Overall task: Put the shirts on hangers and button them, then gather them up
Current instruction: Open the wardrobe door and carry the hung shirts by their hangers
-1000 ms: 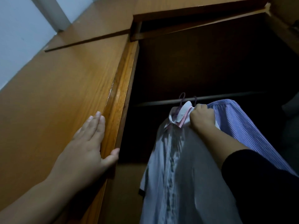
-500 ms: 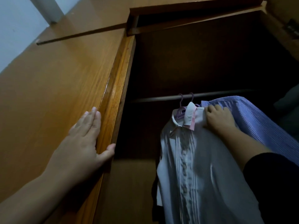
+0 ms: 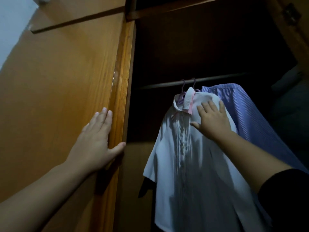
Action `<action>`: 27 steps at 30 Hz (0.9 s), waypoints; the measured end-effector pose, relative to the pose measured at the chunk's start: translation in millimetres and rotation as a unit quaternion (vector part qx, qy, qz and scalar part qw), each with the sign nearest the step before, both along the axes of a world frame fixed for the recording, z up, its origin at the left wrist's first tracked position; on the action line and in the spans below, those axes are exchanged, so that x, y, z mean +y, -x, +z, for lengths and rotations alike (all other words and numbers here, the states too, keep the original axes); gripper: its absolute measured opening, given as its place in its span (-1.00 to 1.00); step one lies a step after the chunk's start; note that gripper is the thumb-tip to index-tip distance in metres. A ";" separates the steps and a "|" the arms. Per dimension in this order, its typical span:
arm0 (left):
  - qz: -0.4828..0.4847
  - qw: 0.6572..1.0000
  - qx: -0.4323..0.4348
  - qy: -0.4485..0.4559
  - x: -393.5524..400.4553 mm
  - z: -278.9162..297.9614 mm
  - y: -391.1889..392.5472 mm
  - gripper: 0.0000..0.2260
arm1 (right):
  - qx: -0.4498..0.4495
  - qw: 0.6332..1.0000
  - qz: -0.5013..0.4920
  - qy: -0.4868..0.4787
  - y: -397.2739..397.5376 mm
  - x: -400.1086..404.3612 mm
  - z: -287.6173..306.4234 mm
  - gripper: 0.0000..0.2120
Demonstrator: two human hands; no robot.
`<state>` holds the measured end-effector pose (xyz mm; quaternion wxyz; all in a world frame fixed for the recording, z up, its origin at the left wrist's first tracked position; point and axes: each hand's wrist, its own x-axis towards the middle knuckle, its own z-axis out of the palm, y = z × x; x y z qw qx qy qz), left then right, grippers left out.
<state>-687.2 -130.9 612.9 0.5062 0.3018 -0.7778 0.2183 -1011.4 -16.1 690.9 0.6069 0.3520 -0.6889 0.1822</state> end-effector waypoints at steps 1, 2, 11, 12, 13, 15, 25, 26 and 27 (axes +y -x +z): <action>-0.012 1.000 0.001 -0.003 4.0 -4.1 -2.5 -0.18 | 0.000 1.000 0.019 -0.006 -11.3 0.3 -7.9 -0.30; -0.023 1.000 0.002 -0.006 8.0 -8.6 -5.3 -0.19 | 0.003 0.999 0.041 -0.011 -22.6 0.3 -15.4 -0.31; 0.056 0.997 -0.049 -0.037 24.0 -61.6 -53.0 -0.28 | 0.031 0.959 0.276 -0.062 -128.7 -17.4 -95.7 -0.36; 0.074 0.995 -0.050 -0.044 24.1 -69.3 -61.9 -0.28 | 0.030 0.952 0.297 -0.072 -140.1 -21.6 -106.8 -0.37; 0.092 0.993 -0.051 -0.048 25.2 -75.6 -71.0 -0.27 | 0.032 0.945 0.315 -0.079 -152.4 -24.9 -116.6 -0.38; 0.127 0.988 -0.057 -0.067 30.3 -88.4 -90.3 -0.25 | 0.041 0.934 0.342 -0.094 -178.7 -30.0 -136.3 -0.38; 0.270 0.942 -0.100 -0.175 89.2 -154.8 -223.8 -0.32 | -0.037 0.871 0.436 -0.221 -335.6 -32.8 -215.5 -0.38; 0.284 0.934 -0.107 -0.188 99.3 -163.2 -243.6 -0.32 | -0.047 0.861 0.450 -0.232 -356.5 -31.0 -223.9 -0.38; 0.298 0.926 -0.114 -0.201 109.7 -171.5 -264.3 -0.33 | -0.058 0.849 0.465 -0.244 -378.6 -29.1 -232.6 -0.38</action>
